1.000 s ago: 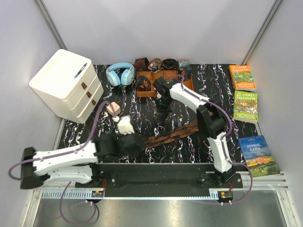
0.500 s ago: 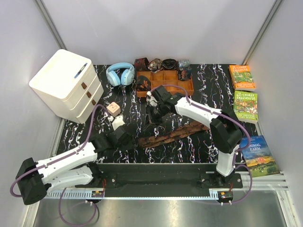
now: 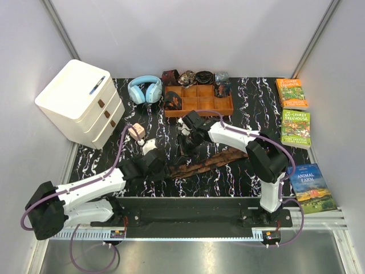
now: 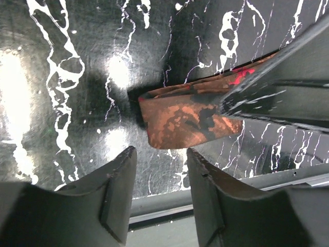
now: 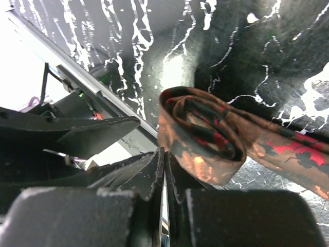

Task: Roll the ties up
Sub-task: Roll the tie at the center of the board.

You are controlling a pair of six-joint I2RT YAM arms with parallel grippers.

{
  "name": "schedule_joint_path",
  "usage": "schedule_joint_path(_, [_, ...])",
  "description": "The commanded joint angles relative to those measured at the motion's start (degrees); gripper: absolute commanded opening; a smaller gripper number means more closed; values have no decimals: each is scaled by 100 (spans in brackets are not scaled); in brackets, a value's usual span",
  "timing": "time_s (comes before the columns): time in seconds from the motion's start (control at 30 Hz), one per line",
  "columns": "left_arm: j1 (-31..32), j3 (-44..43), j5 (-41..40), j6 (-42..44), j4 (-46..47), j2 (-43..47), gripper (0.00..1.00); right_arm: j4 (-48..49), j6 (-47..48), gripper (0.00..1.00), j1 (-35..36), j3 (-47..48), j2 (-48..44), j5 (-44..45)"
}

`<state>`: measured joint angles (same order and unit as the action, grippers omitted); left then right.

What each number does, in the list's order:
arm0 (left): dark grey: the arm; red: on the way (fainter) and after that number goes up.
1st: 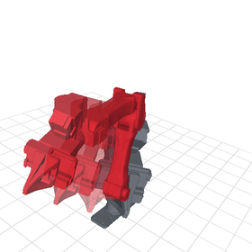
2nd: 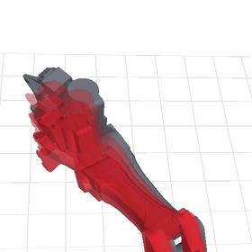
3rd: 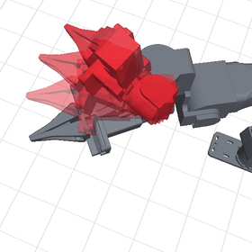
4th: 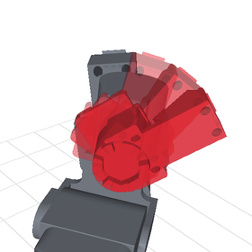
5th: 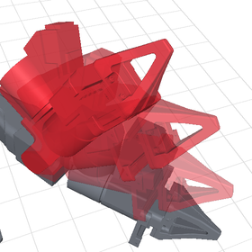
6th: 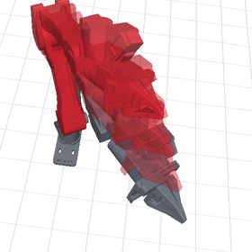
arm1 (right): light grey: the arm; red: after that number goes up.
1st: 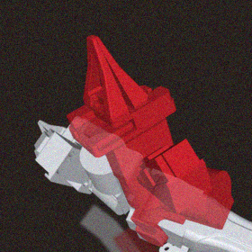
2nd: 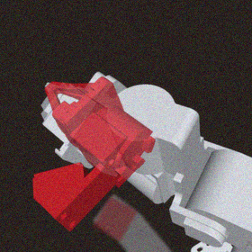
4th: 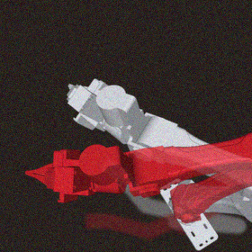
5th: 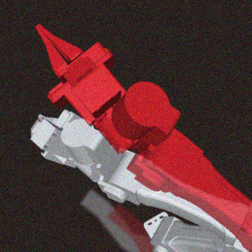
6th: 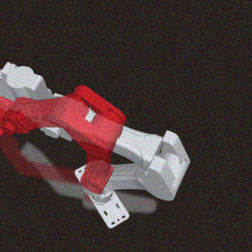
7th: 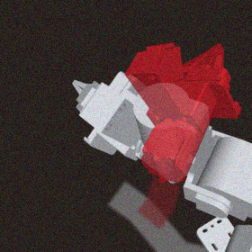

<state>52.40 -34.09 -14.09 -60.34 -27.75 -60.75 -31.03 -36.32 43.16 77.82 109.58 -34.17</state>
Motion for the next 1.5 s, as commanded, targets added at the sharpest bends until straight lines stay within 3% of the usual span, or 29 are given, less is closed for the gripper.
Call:
schedule_joint_path(0.0, [-37,25,108,119,445,-68,50,185,89,7,44,-21,125,-169])
schedule_joint_path(0.57, [-116,51,73,136,507,-218,50,211,292,6,-27,-294,213,-63])
schedule_joint_path(1.47, [-178,271,134,127,1413,-1167,57,255,582,5,-141,-637,477,315])
